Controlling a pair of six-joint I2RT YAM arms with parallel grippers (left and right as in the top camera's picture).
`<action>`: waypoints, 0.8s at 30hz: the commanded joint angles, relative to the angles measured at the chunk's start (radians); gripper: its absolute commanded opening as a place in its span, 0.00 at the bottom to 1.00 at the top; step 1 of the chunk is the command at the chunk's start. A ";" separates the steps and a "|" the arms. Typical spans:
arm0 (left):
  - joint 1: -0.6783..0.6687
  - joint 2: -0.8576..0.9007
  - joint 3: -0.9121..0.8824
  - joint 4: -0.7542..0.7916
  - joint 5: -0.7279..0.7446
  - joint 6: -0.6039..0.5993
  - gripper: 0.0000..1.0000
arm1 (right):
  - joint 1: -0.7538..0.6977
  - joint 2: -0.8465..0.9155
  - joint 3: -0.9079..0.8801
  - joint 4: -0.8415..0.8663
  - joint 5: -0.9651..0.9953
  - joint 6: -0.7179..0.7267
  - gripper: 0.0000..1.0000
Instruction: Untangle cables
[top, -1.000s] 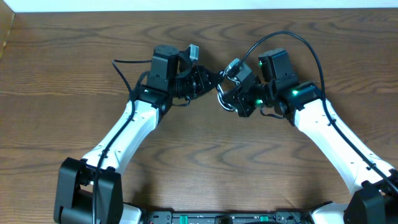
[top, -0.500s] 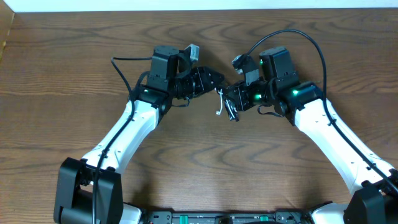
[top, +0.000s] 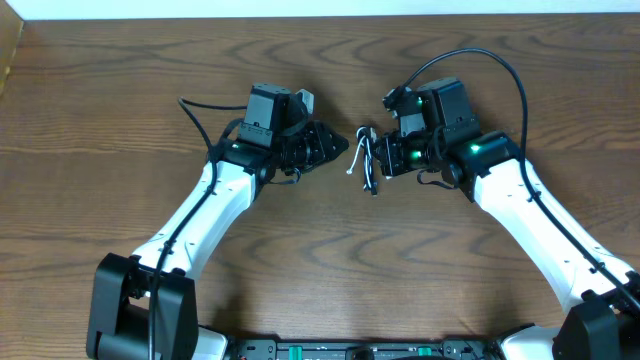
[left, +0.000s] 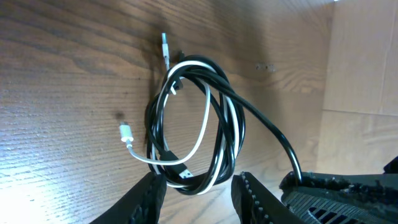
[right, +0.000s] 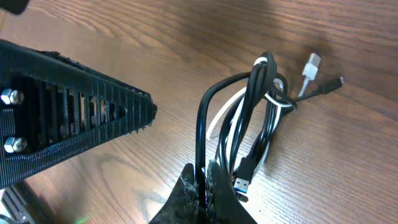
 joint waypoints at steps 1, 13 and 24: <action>-0.017 0.033 0.007 -0.002 -0.024 0.063 0.39 | -0.001 0.006 0.013 -0.018 0.047 0.024 0.01; 0.028 0.067 0.008 0.005 -0.076 0.077 0.35 | 0.021 0.109 0.008 0.093 -0.053 0.003 0.11; 0.246 0.032 0.007 -0.003 0.027 0.126 0.35 | 0.075 0.192 0.008 0.126 0.158 0.113 0.22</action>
